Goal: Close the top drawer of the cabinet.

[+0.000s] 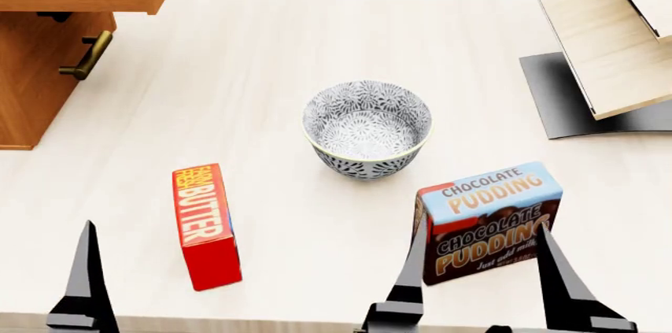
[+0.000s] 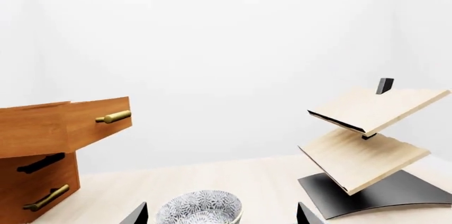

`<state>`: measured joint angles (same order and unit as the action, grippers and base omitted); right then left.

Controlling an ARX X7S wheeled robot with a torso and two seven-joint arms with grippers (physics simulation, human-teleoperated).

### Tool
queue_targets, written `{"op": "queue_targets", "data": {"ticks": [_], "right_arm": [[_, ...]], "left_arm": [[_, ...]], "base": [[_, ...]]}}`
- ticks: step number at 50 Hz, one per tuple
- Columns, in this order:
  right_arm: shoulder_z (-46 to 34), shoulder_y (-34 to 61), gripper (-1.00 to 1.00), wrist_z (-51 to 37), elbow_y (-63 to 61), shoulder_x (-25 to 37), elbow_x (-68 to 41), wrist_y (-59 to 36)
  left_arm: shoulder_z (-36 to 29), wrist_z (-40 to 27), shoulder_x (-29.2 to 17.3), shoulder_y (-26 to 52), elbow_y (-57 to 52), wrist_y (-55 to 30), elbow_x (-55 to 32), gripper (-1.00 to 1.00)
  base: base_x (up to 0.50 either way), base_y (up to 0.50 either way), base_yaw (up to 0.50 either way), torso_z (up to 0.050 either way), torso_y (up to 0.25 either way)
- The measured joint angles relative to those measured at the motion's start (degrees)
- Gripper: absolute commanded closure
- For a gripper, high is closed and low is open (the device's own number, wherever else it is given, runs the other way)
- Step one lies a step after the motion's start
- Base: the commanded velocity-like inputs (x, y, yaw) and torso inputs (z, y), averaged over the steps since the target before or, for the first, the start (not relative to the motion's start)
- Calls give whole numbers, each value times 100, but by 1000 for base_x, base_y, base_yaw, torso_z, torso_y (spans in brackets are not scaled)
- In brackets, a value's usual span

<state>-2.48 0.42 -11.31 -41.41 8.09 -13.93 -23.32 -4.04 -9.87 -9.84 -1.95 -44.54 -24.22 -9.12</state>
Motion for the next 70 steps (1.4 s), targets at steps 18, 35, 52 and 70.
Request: {"op": "queue_targets", "data": {"ticks": [18,35,52,70], "right_arm": [[-49,81,-100,-129,-488,125,-240,-299],[0,90,-100,-204,-593,204,-490,-375],[-27,111,-100,-307,-635,289,-567,-407],[-109,118,-100,-417,-578,344,-518,-302]], "left_arm": [[-48,-178,-127,79,-707,-474,-108,-100],[-91,-284,-204,105,-839,-571,-194,-100],[-143,-417,-304,134,-909,-636,-313,-100],[-200,-524,-376,160,-937,-671,-398,-100]], "base": [[7,0,0,0,0],[474,0,0,0,0],[441,0,0,0,1],[0,0,0,0,0]]}}
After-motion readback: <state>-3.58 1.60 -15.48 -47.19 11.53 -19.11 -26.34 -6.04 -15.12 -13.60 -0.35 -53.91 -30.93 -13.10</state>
